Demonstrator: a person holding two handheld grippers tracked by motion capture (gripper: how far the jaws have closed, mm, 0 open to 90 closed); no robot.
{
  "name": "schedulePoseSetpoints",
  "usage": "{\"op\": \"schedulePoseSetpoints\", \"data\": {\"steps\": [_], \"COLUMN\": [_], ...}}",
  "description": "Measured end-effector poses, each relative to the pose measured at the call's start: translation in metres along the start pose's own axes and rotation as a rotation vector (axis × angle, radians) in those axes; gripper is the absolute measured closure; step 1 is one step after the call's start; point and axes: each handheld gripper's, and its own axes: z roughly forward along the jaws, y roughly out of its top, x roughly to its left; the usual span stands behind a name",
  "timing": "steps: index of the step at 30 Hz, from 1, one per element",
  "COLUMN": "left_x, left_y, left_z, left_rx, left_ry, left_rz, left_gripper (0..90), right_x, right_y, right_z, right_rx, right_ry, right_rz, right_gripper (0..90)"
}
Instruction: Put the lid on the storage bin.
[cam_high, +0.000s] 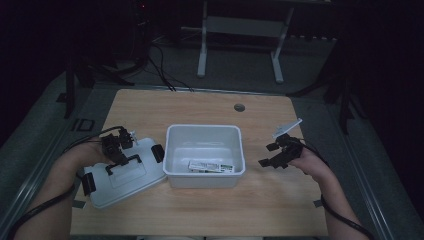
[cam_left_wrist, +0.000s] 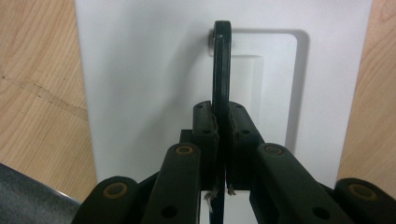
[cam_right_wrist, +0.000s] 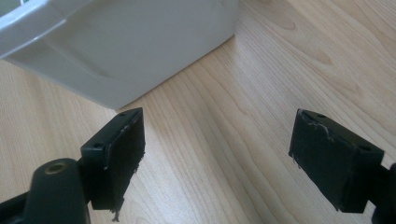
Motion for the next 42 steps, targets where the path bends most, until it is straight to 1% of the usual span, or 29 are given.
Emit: {"op": "schedulePoseSetpoints", "data": {"steps": [3, 4, 5, 7, 10, 12, 15, 18, 21, 23, 29, 33, 39, 40, 42], "left_x": [0.000, -0.001, -0.001, -0.002, -0.004, -0.005, -0.007, -0.008, -0.009, -0.008, -0.009, -0.012, -0.019, -0.020, -0.023], "left_y": [-0.004, -0.005, -0.007, -0.011, -0.016, -0.019, -0.022, -0.026, -0.028, -0.028, -0.028, -0.023, -0.016, -0.013, -0.008], "left_z": [-0.006, -0.008, -0.010, -0.016, -0.024, -0.029, -0.039, -0.051, -0.061, -0.070, -0.102, -0.122, -0.142, -0.145, -0.149], "left_rx": [-0.007, -0.009, -0.013, -0.016, -0.009, 0.000, 0.007, 0.001, 0.007, 0.010, -0.027, -0.037, -0.064, -0.068, -0.078], "left_ry": [-0.004, 0.001, 0.005, 0.000, -0.004, -0.004, 0.004, 0.003, 0.013, 0.028, 0.062, 0.084, 0.091, 0.094, 0.096], "left_rz": [-0.001, 0.003, -0.002, -0.001, -0.003, 0.003, 0.004, 0.003, 0.001, 0.004, 0.008, 0.024, 0.053, 0.063, 0.070], "left_gripper": [84.3, 84.3, 84.3, 84.3, 84.2, 84.2, 84.2, 84.2, 84.2, 84.2, 84.2, 84.2, 84.2, 84.2, 84.2], "right_x": [0.001, 0.001, 0.001, 0.001, 0.002, 0.002, 0.002, 0.002, 0.002, 0.001, 0.002, 0.002, 0.001, 0.001, 0.000], "right_y": [0.001, 0.001, 0.001, 0.001, 0.000, 0.000, -0.002, -0.003, -0.004, -0.004, -0.004, -0.005, -0.008, -0.008, -0.009], "right_z": [0.000, 0.000, 0.000, 0.000, 0.001, 0.001, 0.001, 0.002, 0.002, 0.003, 0.003, 0.004, 0.003, 0.003, 0.003], "right_rx": [0.002, 0.001, -0.001, -0.005, -0.005, -0.010, -0.012, -0.010, -0.011, -0.014, -0.009, -0.009, -0.011, -0.010, -0.009], "right_ry": [0.000, 0.000, 0.000, -0.002, -0.007, -0.012, -0.014, -0.013, -0.012, -0.011, -0.009, -0.010, -0.008, -0.008, -0.010], "right_rz": [-0.002, -0.002, -0.002, 0.000, -0.005, -0.006, -0.008, -0.007, -0.004, -0.005, -0.005, 0.001, 0.006, 0.008, 0.011], "right_gripper": [17.9, 17.9, 17.9, 17.9, 17.9, 17.9, 17.9, 17.9, 17.9, 17.9, 17.9, 17.9, 17.9, 17.9, 17.9]}}
